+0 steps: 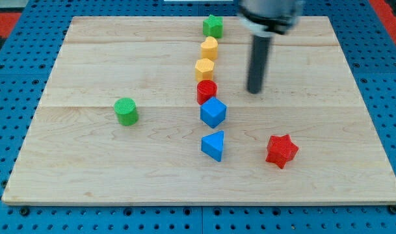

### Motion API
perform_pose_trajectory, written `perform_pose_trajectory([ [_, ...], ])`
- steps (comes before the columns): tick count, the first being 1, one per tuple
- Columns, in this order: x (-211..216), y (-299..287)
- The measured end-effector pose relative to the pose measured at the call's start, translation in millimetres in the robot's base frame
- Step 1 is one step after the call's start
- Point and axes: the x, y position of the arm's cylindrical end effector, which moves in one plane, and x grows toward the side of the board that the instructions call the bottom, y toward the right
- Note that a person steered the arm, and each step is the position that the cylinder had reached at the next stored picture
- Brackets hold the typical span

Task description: Push the red star into the blue triangle

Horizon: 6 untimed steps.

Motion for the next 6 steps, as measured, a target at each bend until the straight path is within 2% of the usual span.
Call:
perform_pose_trajectory([
  [1, 71, 18],
  [2, 100, 50],
  [3, 128, 29],
  [4, 128, -17],
  [6, 111, -15],
])
